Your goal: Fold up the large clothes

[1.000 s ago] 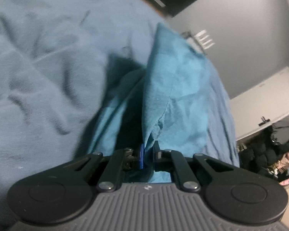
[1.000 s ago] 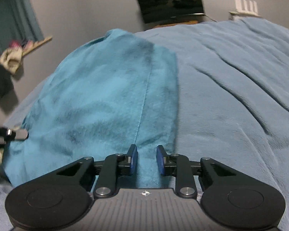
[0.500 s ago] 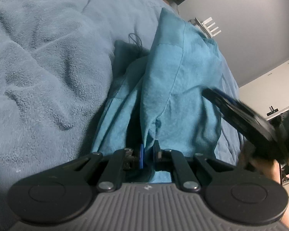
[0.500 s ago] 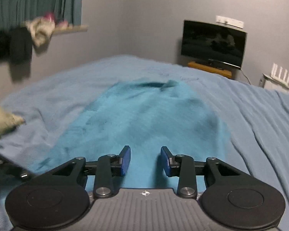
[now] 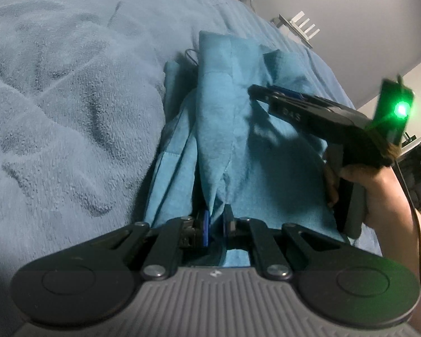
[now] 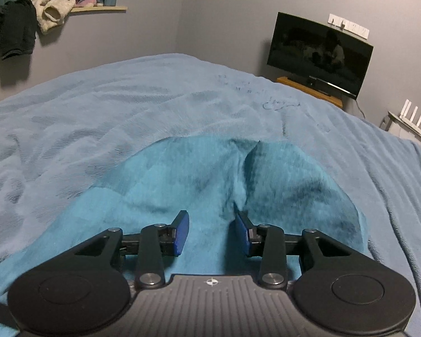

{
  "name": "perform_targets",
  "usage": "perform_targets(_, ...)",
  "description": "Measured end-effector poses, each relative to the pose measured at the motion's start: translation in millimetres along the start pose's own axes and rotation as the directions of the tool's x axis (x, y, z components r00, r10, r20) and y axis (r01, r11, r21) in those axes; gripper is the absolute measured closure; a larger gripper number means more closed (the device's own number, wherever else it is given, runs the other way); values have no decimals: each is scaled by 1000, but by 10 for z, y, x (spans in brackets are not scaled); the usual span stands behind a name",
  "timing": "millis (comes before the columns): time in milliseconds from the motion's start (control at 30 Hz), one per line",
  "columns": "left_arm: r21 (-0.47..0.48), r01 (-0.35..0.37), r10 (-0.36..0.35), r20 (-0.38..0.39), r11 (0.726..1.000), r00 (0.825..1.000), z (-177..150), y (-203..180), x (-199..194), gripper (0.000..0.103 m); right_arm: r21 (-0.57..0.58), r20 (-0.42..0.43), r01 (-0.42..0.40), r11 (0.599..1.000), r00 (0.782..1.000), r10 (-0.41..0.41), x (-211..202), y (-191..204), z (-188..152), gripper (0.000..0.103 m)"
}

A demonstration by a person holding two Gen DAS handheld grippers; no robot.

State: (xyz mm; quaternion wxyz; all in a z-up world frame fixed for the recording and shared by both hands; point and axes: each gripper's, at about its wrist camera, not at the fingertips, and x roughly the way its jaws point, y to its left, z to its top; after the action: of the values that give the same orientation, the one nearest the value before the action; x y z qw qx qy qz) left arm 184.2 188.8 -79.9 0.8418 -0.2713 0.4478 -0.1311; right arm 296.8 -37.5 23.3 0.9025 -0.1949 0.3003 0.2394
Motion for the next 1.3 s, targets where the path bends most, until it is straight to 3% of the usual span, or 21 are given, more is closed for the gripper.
perform_targets(300,-11,11,-11,-12,1000,1000,14,54,75,98,-18,-11,29,999,1000,-29,279,23,173,66)
perform_targets(433,-12,14,-14,-19,1000,1000,0,64,85,97,67,0,2,998,1000,-2,348,-162,258,74)
perform_targets(500,-14,18,-18,-22,1000,1000,5,78,100,97,121,49,-48,992,998,42,197,-283,289,73)
perform_targets(567,-15,19,-20,-23,1000,1000,12,90,117,97,153,113,-69,986,992,52,-64,-389,266,60)
perform_targets(633,-12,20,-21,-26,1000,999,21,108,127,97,145,151,-41,989,988,18,-345,-479,168,56)
perform_targets(733,-9,18,-18,-30,1000,999,33,113,146,97,106,144,24,994,989,-39,-604,-571,-65,56)
perform_targets(833,-7,19,-19,-29,1000,999,20,92,156,95,91,89,71,993,993,-80,-615,-661,-295,57)
perform_targets(1000,-4,5,-5,-27,1000,1000,23,67,156,94,90,101,122,988,986,-131,-465,-673,-347,57)
perform_targets(1133,9,5,-4,-25,1000,1000,30,68,173,93,232,111,84,969,988,-112,-502,-853,-320,60)
perform_targets(1200,32,4,-3,-18,999,1000,34,35,165,93,300,144,50,953,985,-97,-688,-964,-359,47)
perform_targets(1267,46,9,-9,-4,999,1000,44,20,124,92,335,179,17,942,981,-81,-917,-1084,-470,24)
perform_targets(1300,52,12,-13,12,999,1000,54,5,69,89,347,189,-5,938,980,-65,-1025,-1128,-537,24)
